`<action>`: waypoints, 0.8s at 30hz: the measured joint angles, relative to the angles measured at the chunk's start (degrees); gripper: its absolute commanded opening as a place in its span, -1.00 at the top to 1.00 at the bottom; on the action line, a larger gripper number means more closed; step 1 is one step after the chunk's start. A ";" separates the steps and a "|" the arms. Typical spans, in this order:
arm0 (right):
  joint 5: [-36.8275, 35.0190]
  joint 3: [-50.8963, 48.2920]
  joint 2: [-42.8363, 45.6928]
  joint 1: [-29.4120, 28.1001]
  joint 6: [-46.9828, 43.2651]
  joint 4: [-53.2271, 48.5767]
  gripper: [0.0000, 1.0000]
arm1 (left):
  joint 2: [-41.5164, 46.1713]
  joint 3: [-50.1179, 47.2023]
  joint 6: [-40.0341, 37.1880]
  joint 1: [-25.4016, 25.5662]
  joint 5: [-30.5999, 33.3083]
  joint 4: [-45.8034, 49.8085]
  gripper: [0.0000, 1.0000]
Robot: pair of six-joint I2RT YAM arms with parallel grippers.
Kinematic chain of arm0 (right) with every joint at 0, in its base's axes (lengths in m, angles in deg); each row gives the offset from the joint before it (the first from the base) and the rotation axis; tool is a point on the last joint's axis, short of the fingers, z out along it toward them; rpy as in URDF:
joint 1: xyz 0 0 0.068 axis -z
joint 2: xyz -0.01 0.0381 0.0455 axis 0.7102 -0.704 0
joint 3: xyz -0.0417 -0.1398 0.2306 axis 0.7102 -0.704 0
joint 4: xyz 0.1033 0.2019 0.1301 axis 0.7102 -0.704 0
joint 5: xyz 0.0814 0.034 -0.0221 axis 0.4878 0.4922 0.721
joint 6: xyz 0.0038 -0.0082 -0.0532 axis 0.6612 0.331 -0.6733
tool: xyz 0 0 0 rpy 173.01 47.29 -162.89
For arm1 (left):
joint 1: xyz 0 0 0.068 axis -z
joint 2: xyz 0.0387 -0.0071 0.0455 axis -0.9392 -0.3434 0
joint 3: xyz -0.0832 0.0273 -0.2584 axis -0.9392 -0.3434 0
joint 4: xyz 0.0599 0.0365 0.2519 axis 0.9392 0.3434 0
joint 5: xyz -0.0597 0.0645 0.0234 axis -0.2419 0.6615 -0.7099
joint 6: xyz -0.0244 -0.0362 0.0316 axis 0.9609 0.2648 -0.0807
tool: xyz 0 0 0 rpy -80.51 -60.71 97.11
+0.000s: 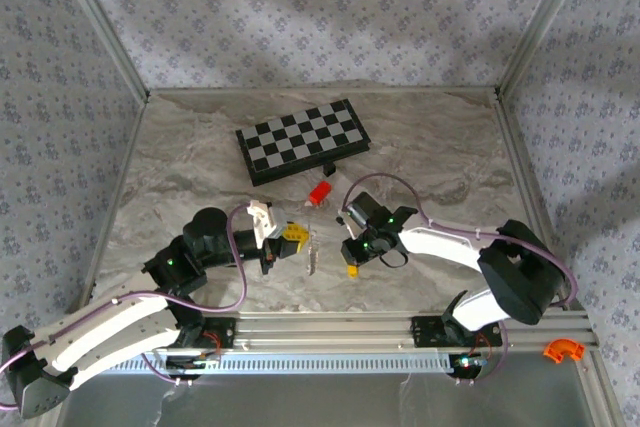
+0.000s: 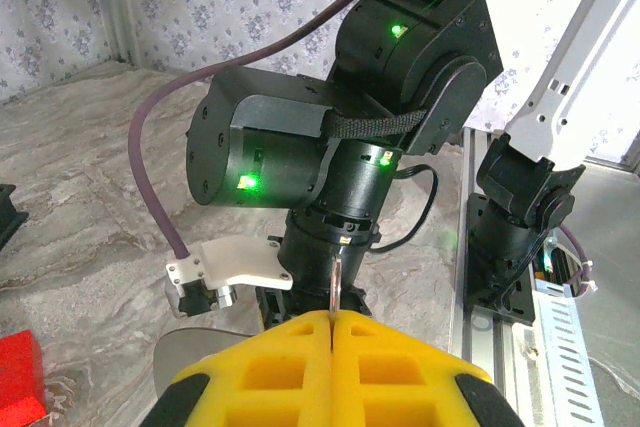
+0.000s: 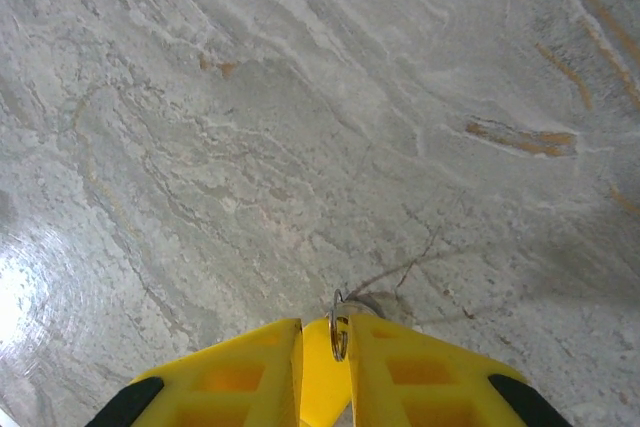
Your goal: Put the keys on the keyring
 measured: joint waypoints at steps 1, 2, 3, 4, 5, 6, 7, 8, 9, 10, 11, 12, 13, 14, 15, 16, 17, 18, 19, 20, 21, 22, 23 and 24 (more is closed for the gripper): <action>0.00 0.00 -0.17 0.00 0.00 0.00 0.58 | 0.00 0.00 0.00 0.00 0.00 0.00 1.00; 0.07 0.00 -0.33 0.00 0.00 0.02 0.57 | 0.00 0.00 0.00 0.00 -0.02 0.00 1.00; 0.17 0.00 -0.48 0.07 0.00 0.04 0.57 | 0.00 0.00 0.02 0.00 0.00 0.00 1.00; 0.22 0.00 -0.66 0.09 0.00 0.07 0.57 | 0.00 0.00 0.02 0.00 0.00 0.00 1.00; 0.26 0.00 -0.76 0.09 -0.02 0.13 0.59 | 0.00 0.00 0.02 0.00 -0.02 -0.02 1.00; 0.33 -0.04 -0.85 0.09 -0.02 0.26 0.61 | 0.00 0.00 0.02 0.00 0.00 -0.02 1.00; 0.37 -0.09 -0.94 0.09 -0.02 0.39 0.63 | 0.00 0.00 0.02 0.00 -0.02 -0.02 1.00; 0.39 -0.11 -0.98 0.11 -0.04 0.44 0.65 | 0.00 0.00 0.02 0.00 -0.02 -0.02 1.00; 0.39 -0.11 -1.03 0.11 -0.02 0.44 0.65 | 0.00 0.00 0.02 0.00 -0.02 -0.02 1.00; 0.39 -0.11 -1.05 0.11 -0.02 0.50 0.67 | 0.00 0.00 0.02 0.00 -0.02 -0.02 1.00; 0.39 -0.11 -1.05 0.11 -0.02 0.55 0.69 | 0.00 0.00 0.02 -0.02 -0.02 -0.02 1.00; 0.39 -0.11 -1.05 0.11 -0.04 0.59 0.71 | 0.00 0.00 0.02 -0.02 -0.02 -0.02 1.00; 0.39 -0.11 -1.07 0.20 -0.04 0.61 0.73 | 0.00 0.00 0.02 -0.02 -0.02 -0.02 1.00; 0.39 -0.11 -1.07 0.26 -0.02 0.59 0.74 | 0.00 0.00 0.02 -0.02 -0.02 -0.02 1.00; 0.39 -0.11 -1.07 0.37 -0.04 0.61 0.76 | 0.00 0.00 0.02 -0.02 -0.04 -0.02 1.00; 0.39 -0.11 -1.07 0.37 -0.04 0.61 0.77 | 0.00 0.00 0.02 -0.04 -0.04 -0.02 1.00; 0.39 -0.11 -1.07 0.48 -0.04 0.61 0.77 | 0.00 0.00 0.02 -0.04 -0.11 -0.02 1.00; 0.39 -0.11 -1.07 0.48 -0.04 0.61 0.77 | 0.00 0.00 0.02 -0.07 -0.20 -0.02 1.00; 0.39 -0.11 -1.07 0.48 -0.04 0.61 0.77 | 0.00 0.00 0.02 -0.07 -0.22 -0.02 1.00; 0.39 -0.11 -1.07 0.48 -0.04 0.61 0.77 | 0.00 0.00 0.02 -0.07 -0.22 -0.02 1.00; 0.39 -0.11 -1.14 0.48 -0.04 0.63 0.75 | 0.00 0.00 0.02 -0.07 -0.22 -0.02 1.00; 0.39 -0.11 -1.18 0.48 -0.04 0.68 0.74 | 0.00 0.00 0.02 -0.07 -0.22 -0.02 1.00; 0.39 -0.11 -1.29 0.48 -0.04 0.72 0.72 | 0.00 0.00 0.02 -0.07 -0.22 -0.02 1.00; 0.39 -0.11 -1.38 0.48 -0.07 0.79 0.70 | 0.00 0.00 0.02 -0.07 -0.22 -0.02 1.00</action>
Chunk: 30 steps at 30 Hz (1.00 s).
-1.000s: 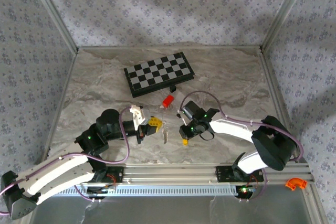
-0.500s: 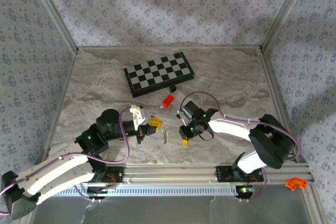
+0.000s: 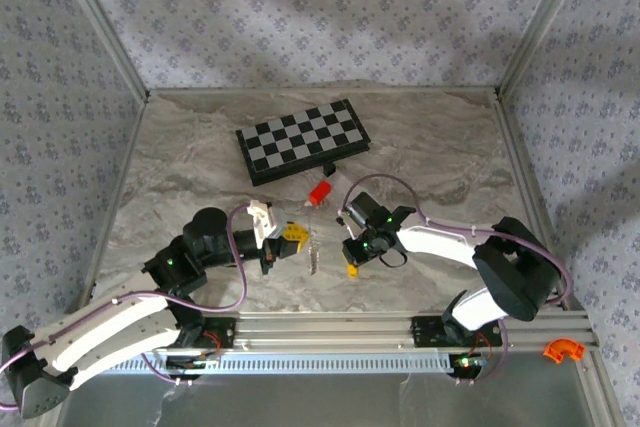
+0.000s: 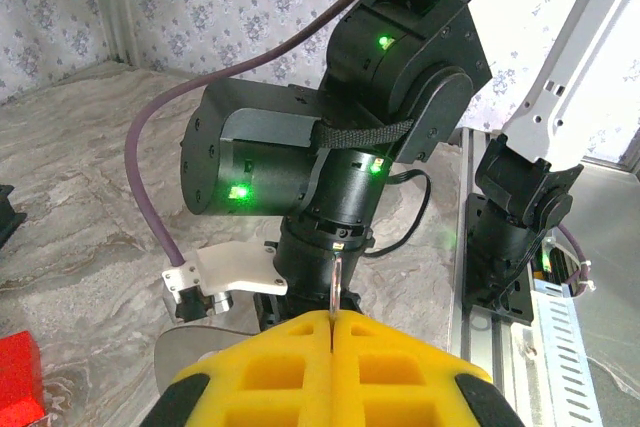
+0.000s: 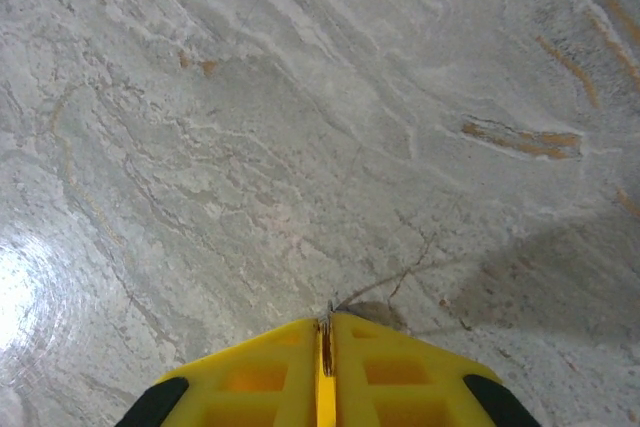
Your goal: Put the keys on the keyring
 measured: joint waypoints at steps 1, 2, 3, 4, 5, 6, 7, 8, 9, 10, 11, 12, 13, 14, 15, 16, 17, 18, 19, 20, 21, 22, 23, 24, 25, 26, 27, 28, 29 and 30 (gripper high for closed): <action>0.00 0.00 -0.07 0.00 -0.02 0.07 0.69 | 0.00 0.00 0.00 0.00 0.00 0.00 1.00; 0.00 0.00 -0.17 0.00 -0.07 0.13 0.69 | 0.00 0.00 0.00 0.00 0.00 0.00 1.00; 0.02 0.00 -0.31 0.04 -0.15 0.22 0.69 | 0.00 0.00 0.00 0.00 0.00 0.00 1.00; 0.02 0.00 -0.44 0.11 -0.15 0.28 0.70 | 0.00 0.00 0.00 0.00 0.00 0.00 1.00; 0.04 0.00 -0.55 0.11 -0.15 0.33 0.73 | 0.00 0.00 0.00 0.00 0.00 0.00 1.00; 0.04 0.00 -0.61 0.11 -0.17 0.37 0.77 | 0.00 0.00 0.00 0.00 0.00 0.00 1.00; 0.02 0.00 -0.66 0.11 -0.17 0.44 0.79 | 0.00 0.00 0.00 0.00 0.00 0.00 1.00; 0.02 0.00 -0.66 0.11 -0.17 0.46 0.82 | 0.00 0.00 0.00 0.00 0.00 0.00 1.00; 0.04 0.00 -0.66 0.11 -0.20 0.44 0.85 | 0.00 0.00 0.00 0.00 0.00 0.00 1.00; 0.04 0.00 -0.66 0.11 -0.20 0.46 0.87 | 0.00 0.00 0.00 0.00 0.00 0.00 1.00; 0.04 0.00 -0.66 0.11 -0.20 0.48 0.91 | 0.00 0.00 0.00 0.00 0.00 0.00 1.00; 0.04 0.00 -0.66 0.11 -0.20 0.52 0.94 | 0.00 0.00 0.00 0.00 0.00 0.00 1.00; 0.07 0.00 -0.66 0.11 -0.17 0.57 0.97 | 0.00 0.00 0.00 0.00 0.00 0.00 1.00; 0.07 0.00 -0.63 0.11 -0.31 0.61 1.00 | 0.00 0.00 0.00 0.00 0.00 0.00 1.00; 0.04 0.00 -0.63 0.11 -0.37 0.63 1.00 | 0.00 0.00 0.00 0.00 0.00 0.00 1.00; 0.04 0.00 -0.52 0.09 -0.44 0.61 1.00 | 0.00 0.00 0.00 0.00 -0.02 0.00 1.00; 0.02 0.00 -0.35 0.09 -0.61 0.55 1.00 | 0.00 0.00 0.00 0.00 0.00 0.00 1.00; 0.02 -0.02 0.02 0.00 -0.72 0.44 1.00 | 0.00 0.00 0.00 0.00 0.00 0.00 1.00; -0.02 -0.15 0.74 -0.20 -1.03 0.44 1.00 | 0.00 0.00 0.00 0.00 -0.02 0.00 1.00; -0.09 -0.28 1.70 -0.50 -1.33 0.42 1.00 | 0.00 0.00 0.00 0.00 -0.04 0.00 1.00; -0.26 -0.52 3.17 -1.11 -1.81 0.42 1.00 | 0.00 0.00 0.02 0.00 -0.09 0.00 1.00; -0.57 -0.83 5.29 -2.10 -2.60 0.39 1.00 | 0.00 0.00 0.00 0.00 -0.20 0.00 1.00; -0.92 -1.07 7.37 -3.08 -3.28 0.37 1.00 | 0.00 0.00 0.00 0.00 -0.24 0.00 1.00; -1.16 -1.25 10.01 -4.37 -4.24 0.35 1.00 | 0.00 0.00 0.00 0.00 -0.37 0.00 1.00; -1.31 -1.33 12.96 -5.70 -5.33 0.42 1.00 | 0.00 0.00 0.00 -0.07 -0.46 0.00 1.00; -1.29 -1.36 15.67 -6.78 -6.34 0.52 1.00 | 0.00 0.00 0.00 -0.07 -0.66 0.00 1.00; -1.09 -1.42 18.73 -7.98 -7.52 0.85 1.00 | -0.04 0.00 0.00 -0.13 -0.90 0.00 1.00; -0.81 -1.51 21.86 -9.01 -8.74 1.25 1.00 | -0.17 0.02 0.00 -0.24 -1.16 0.00 1.00; -0.33 -1.53 24.50 -9.70 -9.70 1.62 1.00 | -0.31 0.02 -0.02 -0.26 -1.36 0.00 1.00; 0.35 -1.62 27.61 -10.36 -10.78 2.23 1.00 | -0.48 0.02 -0.02 -0.31 -1.53 0.04 1.00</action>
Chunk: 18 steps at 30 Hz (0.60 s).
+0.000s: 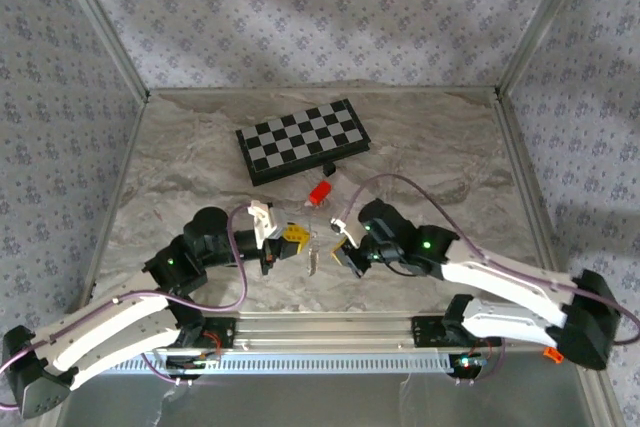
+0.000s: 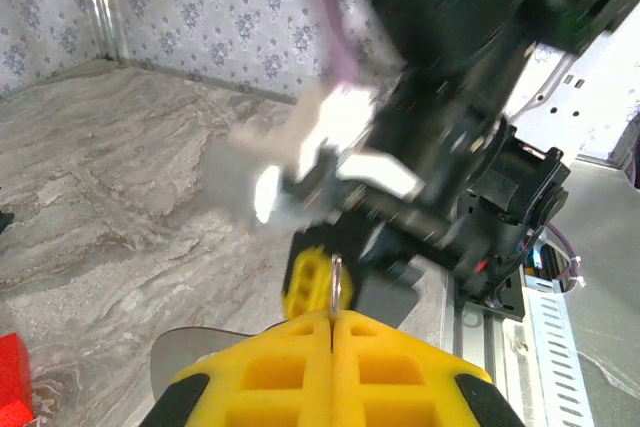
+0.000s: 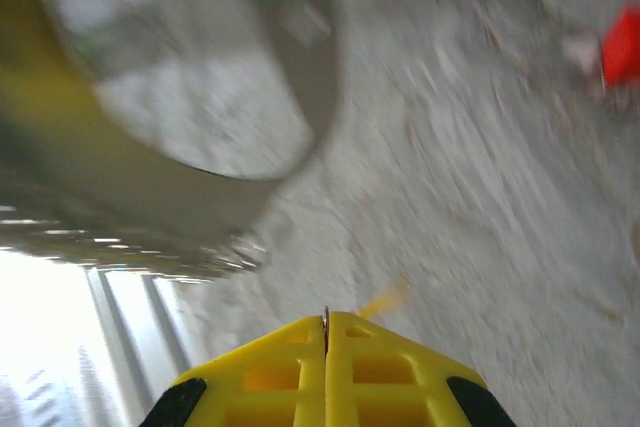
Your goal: Put the keys on the keyring
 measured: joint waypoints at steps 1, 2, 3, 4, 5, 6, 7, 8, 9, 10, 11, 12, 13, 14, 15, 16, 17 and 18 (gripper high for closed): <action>0.72 -0.09 2.58 -0.39 -0.92 0.50 1.00 | -0.11 0.00 0.00 0.00 -0.15 0.02 1.00; 1.40 -0.11 4.66 -0.63 -1.62 0.92 1.00 | -0.13 0.00 0.00 0.00 -0.22 0.02 1.00; 2.12 -0.13 6.71 -0.92 -2.51 1.33 1.00 | -0.11 0.02 0.00 0.00 -0.35 0.07 1.00; 2.82 -0.13 8.33 -1.18 -3.32 1.64 1.00 | -0.11 0.20 -0.02 0.00 -0.42 0.20 1.00; 3.43 -0.09 9.53 -1.42 -4.07 1.66 1.00 | -0.11 0.42 -0.02 0.00 -0.50 0.44 1.00; 4.11 -0.02 10.54 -1.70 -4.92 1.62 1.00 | -0.11 0.74 -0.02 0.00 -0.83 0.50 1.00; 4.63 0.11 11.19 -1.92 -5.62 1.40 1.00 | -0.11 1.11 -0.02 0.00 -1.22 0.55 1.00; 5.05 0.31 11.58 -2.08 -6.27 1.18 1.00 | -0.13 1.55 -0.02 0.00 -1.66 0.66 1.00; 5.51 0.70 11.91 -2.19 -6.99 0.90 1.00 | -0.11 2.08 -0.02 0.00 -2.21 0.61 1.00; 5.81 1.25 12.07 -2.23 -7.56 0.55 1.00 | -0.13 2.62 -0.02 0.00 -2.99 0.55 1.00; 6.01 1.75 12.15 -2.23 -8.09 0.35 1.00 | -0.17 3.02 0.00 0.00 -3.54 0.39 1.00; 6.12 2.36 12.17 -2.21 -8.55 0.26 1.00 | -0.20 3.41 -0.02 0.02 -4.17 0.37 1.00; 6.25 3.04 12.15 -2.21 -8.92 0.22 1.00 | -0.24 3.67 0.00 0.07 -4.70 0.28 1.00; 6.32 3.63 12.15 -2.23 -9.20 0.22 1.00 | -0.33 3.78 -0.02 0.11 -4.94 0.24 1.00; 6.32 4.20 12.15 -2.23 -9.46 0.20 1.00 | -0.59 3.93 -0.02 0.13 -5.20 0.22 1.00; 6.29 4.79 12.15 -2.29 -9.68 0.15 1.00 | -0.98 4.09 -0.02 0.26 -5.49 0.24 1.00; 6.25 5.14 12.15 -2.32 -9.86 0.13 1.00 | -1.29 4.17 -0.04 0.42 -5.60 0.22 1.00; 6.23 5.49 12.15 -2.34 -10.03 0.02 1.00 | -1.66 4.20 -0.04 0.55 -5.81 0.24 1.00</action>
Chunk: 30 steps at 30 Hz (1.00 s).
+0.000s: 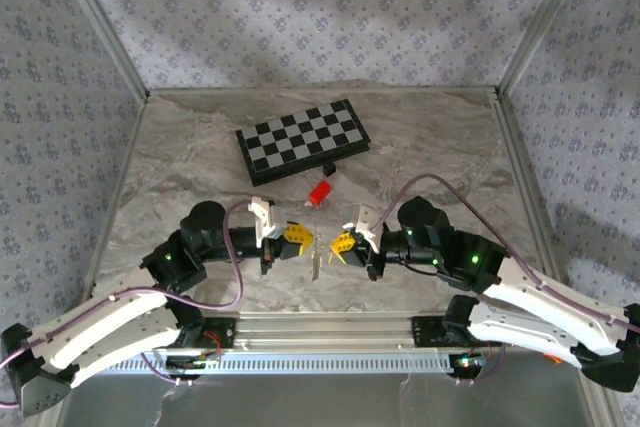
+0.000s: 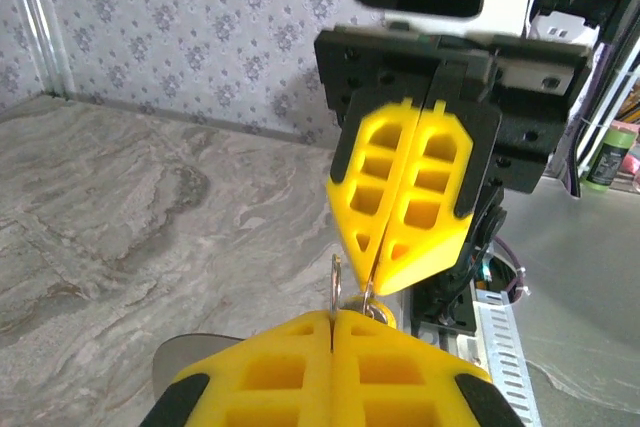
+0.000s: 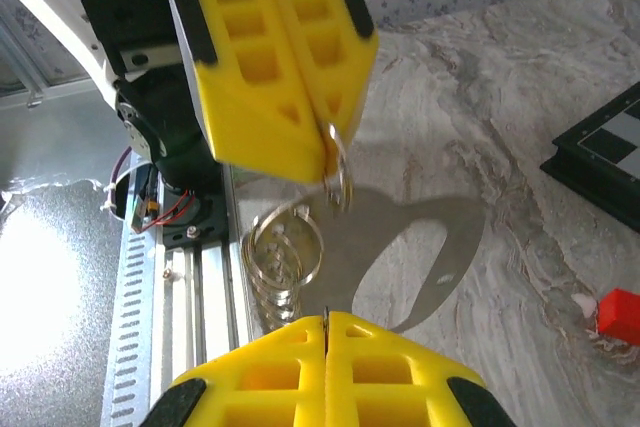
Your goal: Put the keys on the keyring
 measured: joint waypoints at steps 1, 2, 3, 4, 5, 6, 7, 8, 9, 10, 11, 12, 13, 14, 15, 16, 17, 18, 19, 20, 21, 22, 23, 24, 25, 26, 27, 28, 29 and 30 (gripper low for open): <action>-0.07 0.26 -0.02 -0.04 -0.04 -0.11 1.00 | -0.22 0.00 0.00 0.26 -0.15 0.07 1.00; -0.15 0.39 -0.02 -0.04 -0.07 -0.13 1.00 | -0.42 0.00 0.00 0.37 -0.22 0.15 1.00; -0.17 0.44 -0.04 -0.04 -0.22 -0.15 1.00 | -0.55 0.00 -0.02 0.48 -0.24 0.20 1.00; -0.20 0.44 -0.04 -0.11 -0.26 -0.15 1.00 | -0.66 0.00 -0.02 0.61 -0.26 0.20 1.00; -0.22 0.44 -0.07 -0.15 -0.26 -0.15 1.00 | -0.74 0.00 -0.02 0.61 -0.35 0.17 1.00; -0.26 0.44 -0.07 -0.20 -0.26 -0.13 1.00 | -0.83 0.00 -0.04 0.61 -0.42 0.20 1.00; -0.46 0.44 -0.07 -0.28 -0.26 -0.13 1.00 | -0.90 0.00 -0.04 0.63 -0.42 0.20 1.00; -0.70 0.44 -0.15 -0.37 -0.28 -0.13 1.00 | -0.94 0.00 -0.04 0.66 -0.44 0.17 1.00; -0.94 0.44 -0.26 -0.42 -0.31 -0.11 1.00 | -0.94 0.00 -0.04 0.66 -0.57 0.17 1.00; -1.25 0.44 -0.39 -0.50 -0.35 -0.11 1.00 | -1.03 0.00 -0.09 0.68 -0.61 0.17 1.00; -1.44 0.44 -0.46 -0.52 -0.44 -0.09 1.00 | -1.16 0.00 -0.15 0.72 -0.63 0.15 1.00; -1.68 0.44 -0.50 -0.52 -0.46 -0.07 1.00 | -1.27 0.00 -0.17 0.74 -0.66 0.17 1.00; -1.90 0.44 -0.50 -0.52 -0.44 0.07 1.00 | -1.42 0.00 -0.20 0.76 -0.68 0.20 1.00; -2.01 0.44 -0.50 -0.52 -0.44 0.31 1.00 | -1.53 0.00 -0.17 0.76 -0.76 0.15 1.00; -2.12 0.44 -0.50 -0.52 -0.44 0.63 1.00 | -1.57 0.00 -0.17 0.76 -0.83 0.20 1.00; -2.16 0.44 -0.52 -0.52 -0.44 1.03 1.00 | -1.57 0.00 -0.20 0.76 -0.85 0.17 1.00; -2.16 0.44 -0.52 -0.52 -0.44 1.36 1.00 | -1.57 0.00 -0.20 0.76 -0.87 0.15 1.00; -2.16 0.44 -0.50 -0.52 -0.44 1.70 1.00 | -1.57 0.00 -0.17 0.74 -0.96 0.15 1.00; -2.16 0.44 -0.48 -0.59 -0.44 2.08 1.00 | -1.57 0.00 -0.17 0.76 -1.05 0.15 1.00; -2.16 0.44 -0.48 -0.61 -0.42 2.32 1.00 | -1.57 0.00 -0.20 0.76 -1.07 0.15 1.00; -2.14 0.44 -0.46 -0.63 -0.42 2.60 1.00 | -1.57 0.00 -0.20 0.76 -1.14 0.15 1.00; -2.12 0.44 -0.46 -0.63 -0.42 2.86 1.00 | -1.57 0.00 -0.17 0.76 -1.27 0.15 1.00; -2.12 0.44 -0.46 -0.61 -0.42 2.95 1.00 | -1.57 0.00 -0.20 0.76 -1.31 0.15 1.00; -2.12 0.44 -0.46 -0.61 -0.39 2.99 1.00 | -1.57 0.00 -0.20 0.76 -1.44 0.15 1.00; -2.10 0.44 -0.46 -0.63 -0.37 3.08 1.00 | -1.57 0.00 -0.20 0.76 -1.49 0.15 1.00; -2.10 0.44 -0.46 -0.63 -0.35 3.19 1.00 | -1.57 0.00 -0.17 0.76 -1.49 0.15 1.00; -2.08 0.44 -0.44 -0.61 -0.24 3.39 1.00 | -1.57 0.00 -0.20 0.76 -1.49 0.15 1.00; -2.08 0.44 -0.39 -0.61 -0.22 3.52 1.00 | -1.57 0.00 -0.20 0.76 -1.49 0.15 1.00; -2.05 0.44 -0.37 -0.61 -0.22 3.65 1.00 | -1.57 0.00 -0.17 0.76 -1.46 0.15 1.00; -2.03 0.44 -0.37 -0.63 -0.20 3.80 1.00 | -1.57 0.00 -0.20 0.76 -1.46 0.15 1.00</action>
